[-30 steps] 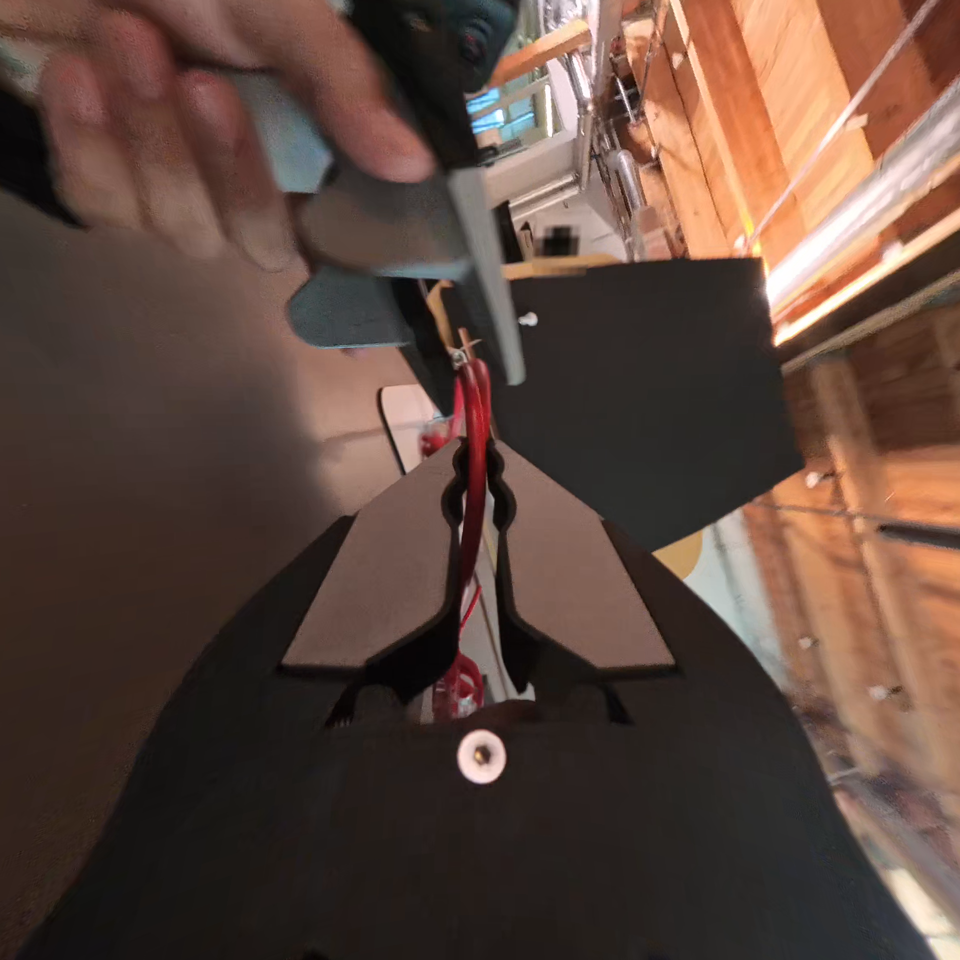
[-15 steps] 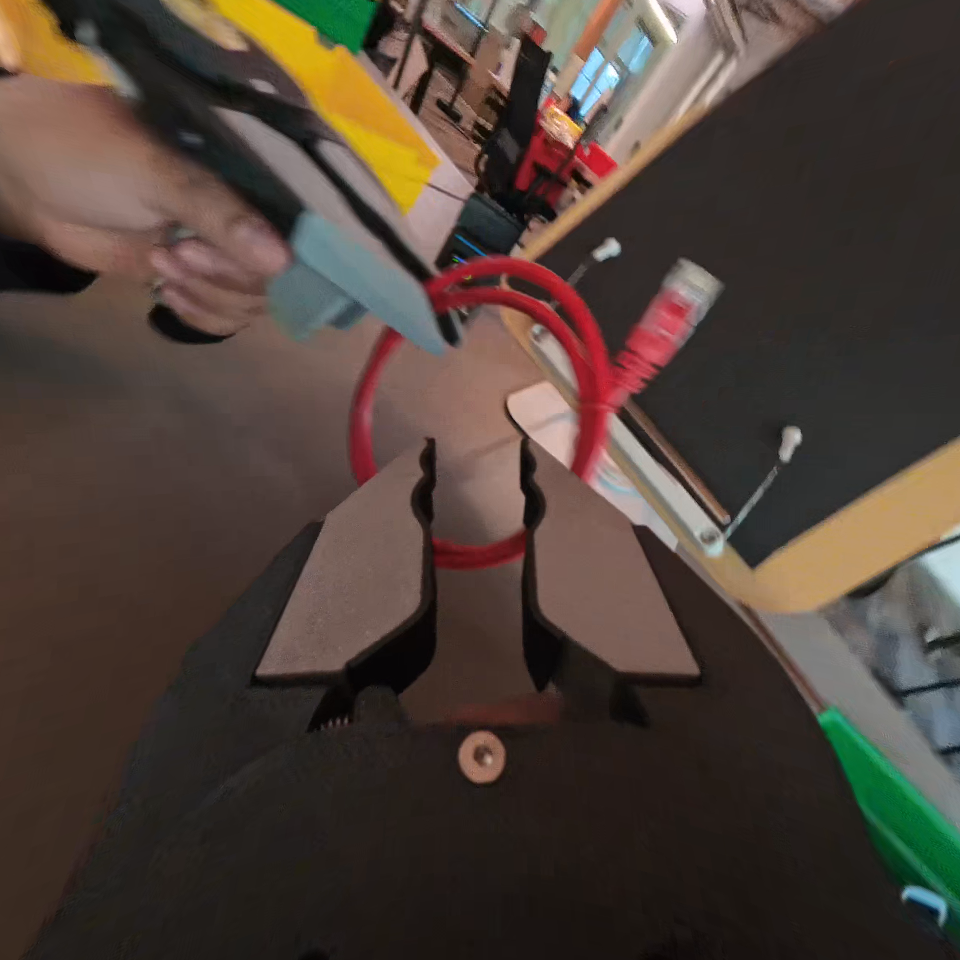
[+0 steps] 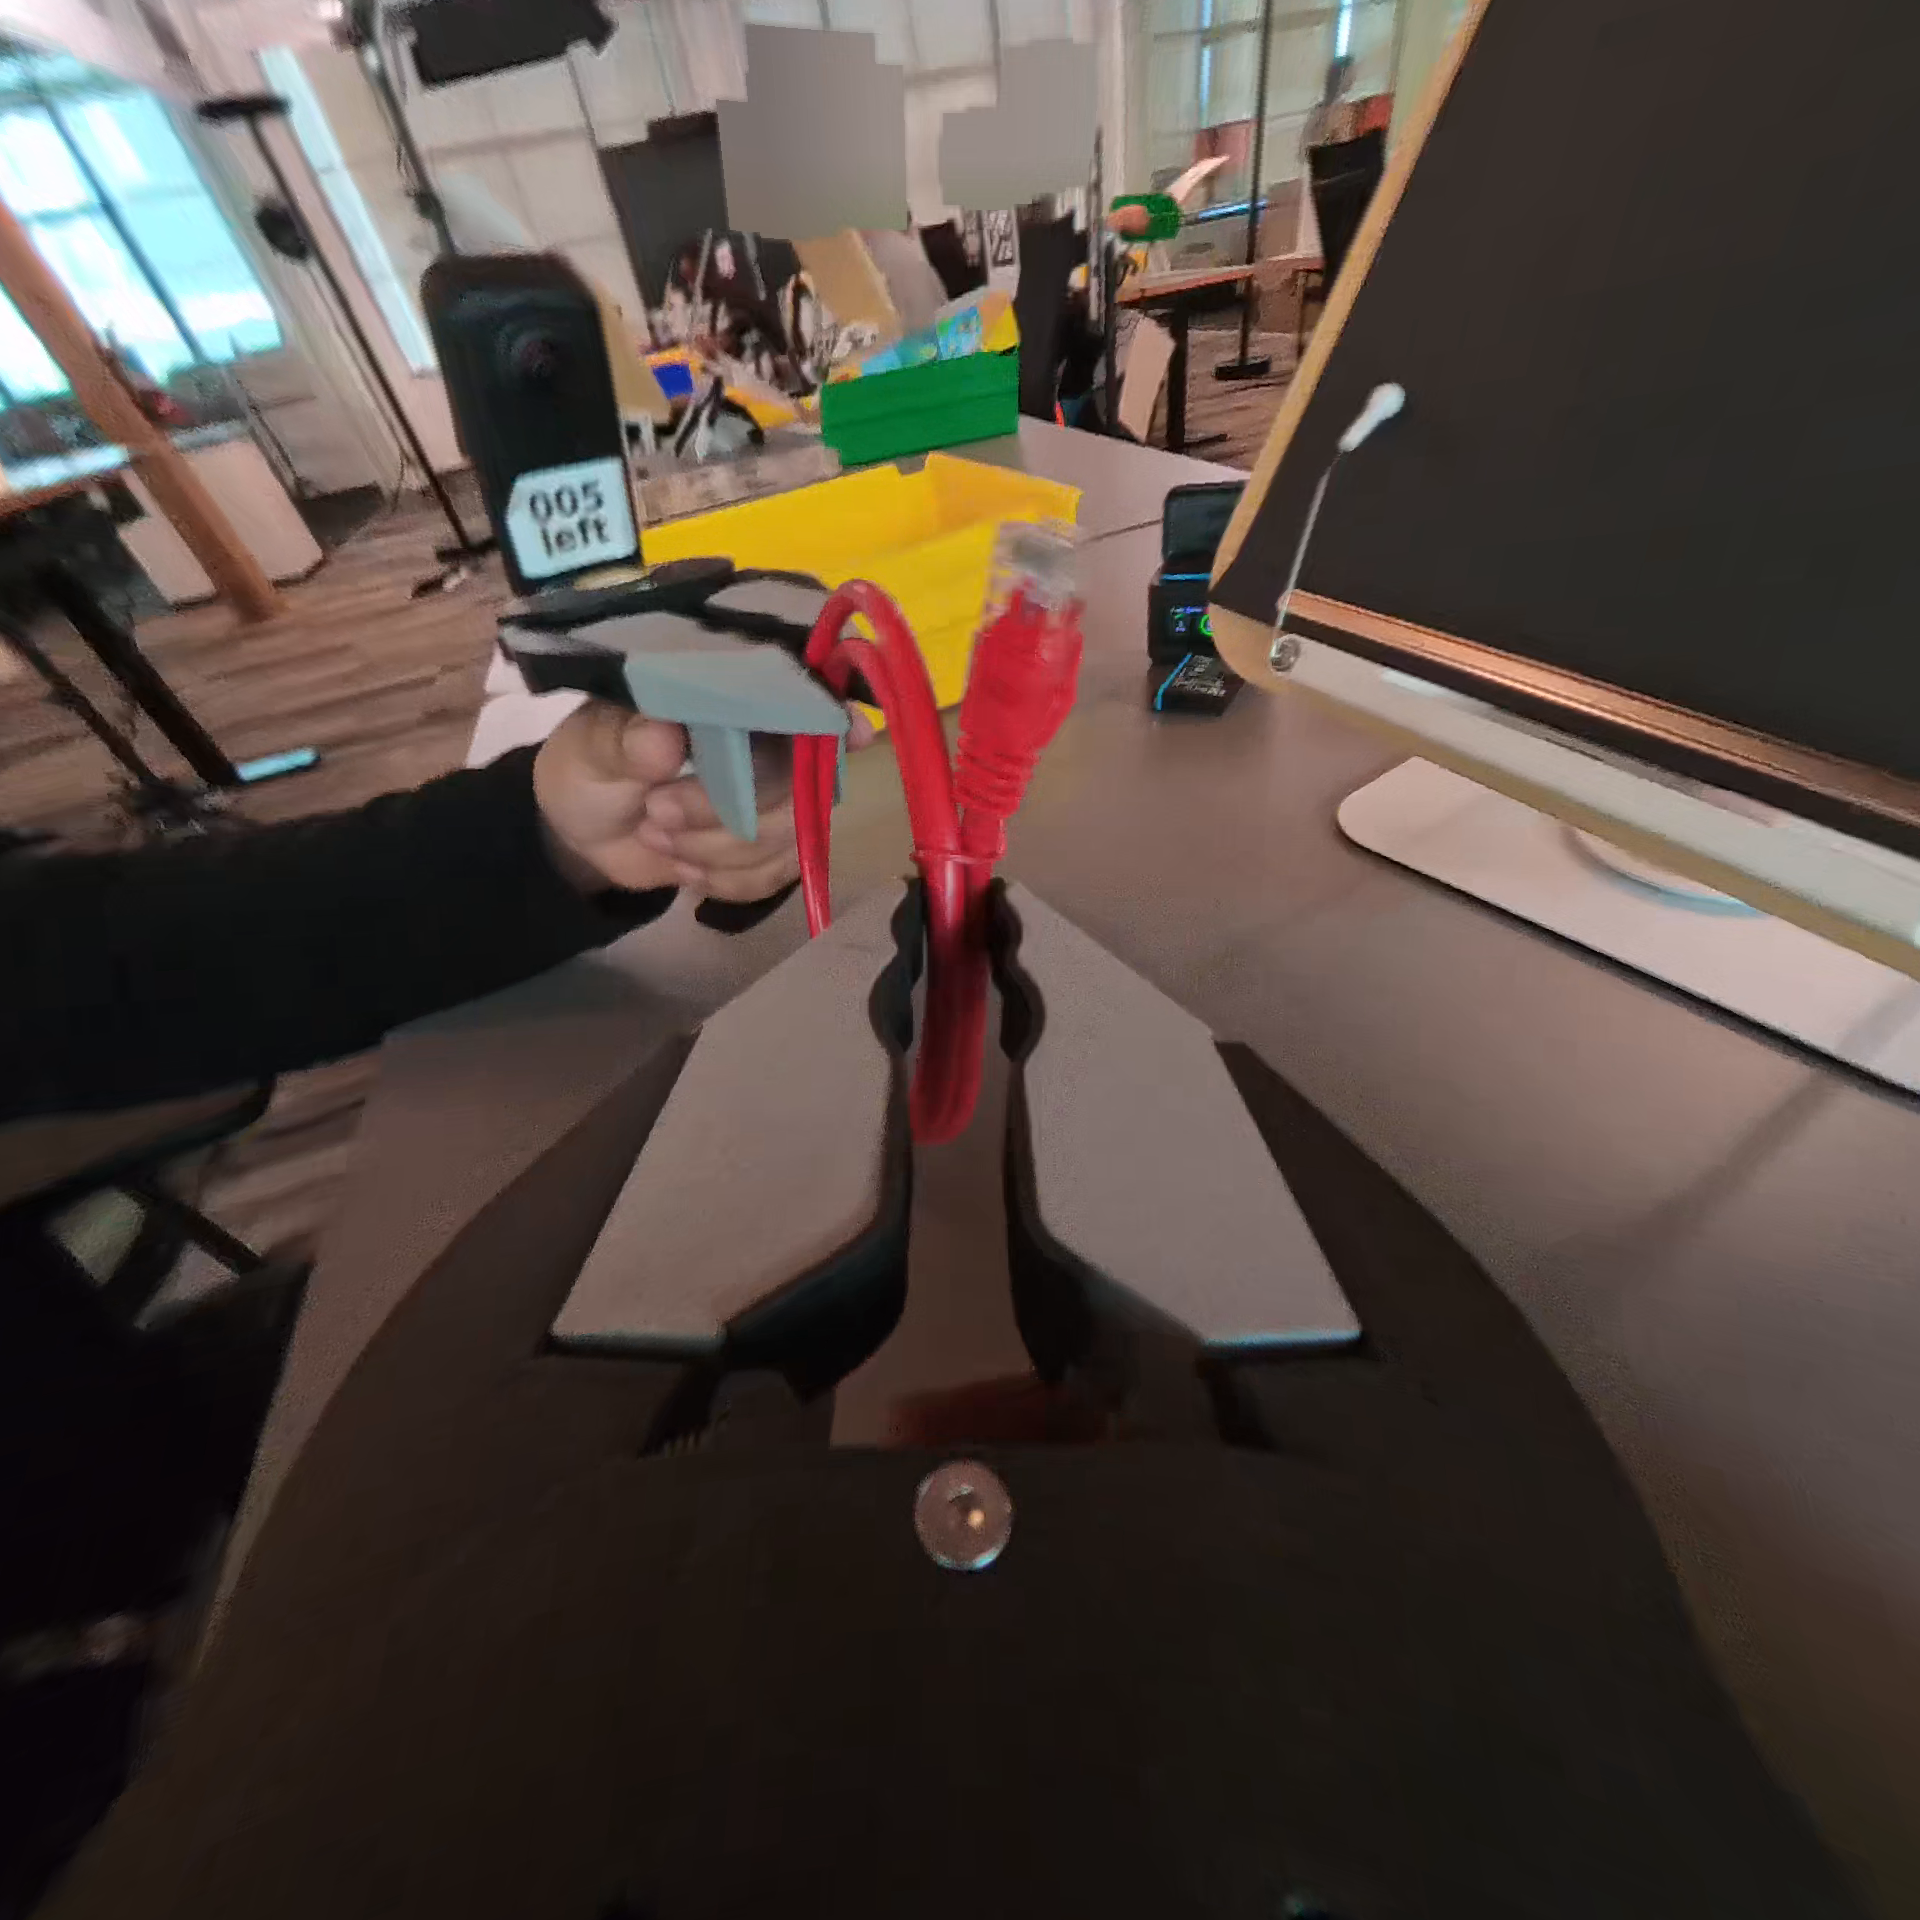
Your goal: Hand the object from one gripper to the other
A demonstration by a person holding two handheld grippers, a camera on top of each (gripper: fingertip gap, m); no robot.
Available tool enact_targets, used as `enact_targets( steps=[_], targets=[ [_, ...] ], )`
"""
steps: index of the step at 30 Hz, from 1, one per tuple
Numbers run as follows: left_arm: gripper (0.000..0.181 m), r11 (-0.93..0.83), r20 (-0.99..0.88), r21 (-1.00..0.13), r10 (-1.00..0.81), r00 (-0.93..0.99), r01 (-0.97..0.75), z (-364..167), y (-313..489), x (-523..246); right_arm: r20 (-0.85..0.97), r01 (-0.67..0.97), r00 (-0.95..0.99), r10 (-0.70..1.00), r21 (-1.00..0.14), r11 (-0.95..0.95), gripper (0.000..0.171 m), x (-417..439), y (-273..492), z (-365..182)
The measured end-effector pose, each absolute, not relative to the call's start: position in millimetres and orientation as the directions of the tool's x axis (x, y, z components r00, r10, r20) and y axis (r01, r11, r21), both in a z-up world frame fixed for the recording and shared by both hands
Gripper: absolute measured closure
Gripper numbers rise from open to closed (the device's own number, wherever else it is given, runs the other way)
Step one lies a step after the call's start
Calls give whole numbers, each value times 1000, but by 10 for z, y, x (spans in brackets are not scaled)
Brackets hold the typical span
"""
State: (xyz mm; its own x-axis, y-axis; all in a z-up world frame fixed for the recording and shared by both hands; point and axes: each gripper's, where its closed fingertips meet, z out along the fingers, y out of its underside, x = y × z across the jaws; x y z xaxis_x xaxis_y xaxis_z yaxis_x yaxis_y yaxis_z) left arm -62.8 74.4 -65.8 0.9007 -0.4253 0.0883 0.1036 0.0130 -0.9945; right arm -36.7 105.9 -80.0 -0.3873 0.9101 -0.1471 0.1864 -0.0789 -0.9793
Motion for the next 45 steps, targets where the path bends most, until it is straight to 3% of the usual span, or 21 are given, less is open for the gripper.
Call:
enact_targets(
  steps=[3,5,6,9,11,13,16,19,23,28,32,33,38,41,43,45],
  targets=[
    [167,-48,209,-977,-400,892,208,-701,782,-743,33,153,-314,949,-985,85,165,-410,1100,-820],
    [142,-80,279,-960,-297,914,267,-768,844,-950,275,111,-125,953,-951,288,165,-429,1280,-747],
    [142,-101,299,-954,-261,918,282,-811,850,-1023,397,104,-17,918,-912,396,165,-413,1369,-684],
    [146,-183,410,-912,-398,821,367,-822,798,-811,713,131,182,677,-700,702,165,-366,1401,-551],
    [134,-263,560,-823,-523,642,504,-747,746,-590,845,166,193,499,-530,832,165,-401,1263,-601],
    [118,-337,668,-726,-554,497,600,-715,741,-546,925,196,136,355,-376,905,164,-464,1100,-735],
    [120,-363,719,-682,-491,492,635,-853,802,-664,974,231,125,190,-215,949,165,-496,953,-797],
    [135,-366,725,-663,-534,435,653,-787,745,-660,984,238,128,125,-153,959,165,-497,869,-798],
    [118,-392,745,-640,-527,409,662,-797,748,-634,990,247,136,44,-76,966,164,-481,829,-793],
    [112,-425,782,-558,-557,280,713,-713,717,-612,971,221,236,38,-91,971,165,-419,773,-620],
    [130,-406,810,-446,-563,167,798,-632,713,-782,951,161,308,-1,-52,986,165,-345,629,-524],
    [145,-398,809,-470,-550,205,788,-676,724,-800,952,147,307,-7,-41,988,165,-345,590,-539],
    [172,-322,754,-617,-504,421,718,-773,753,-857,985,122,173,-5,-17,992,162,-476,506,-845],
    [178,-259,554,-831,-461,693,492,-856,750,-831,979,126,-85,188,-177,976,156,-557,561,-1282],
    [179,-221,358,-932,-452,817,287,-875,726,-769,876,104,-227,425,-412,905,158,-520,556,-1395],
    [179,-194,250,-964,-442,862,180,-871,719,-717,749,102,-269,606,-603,791,155,-464,648,-1275]
  ],
)
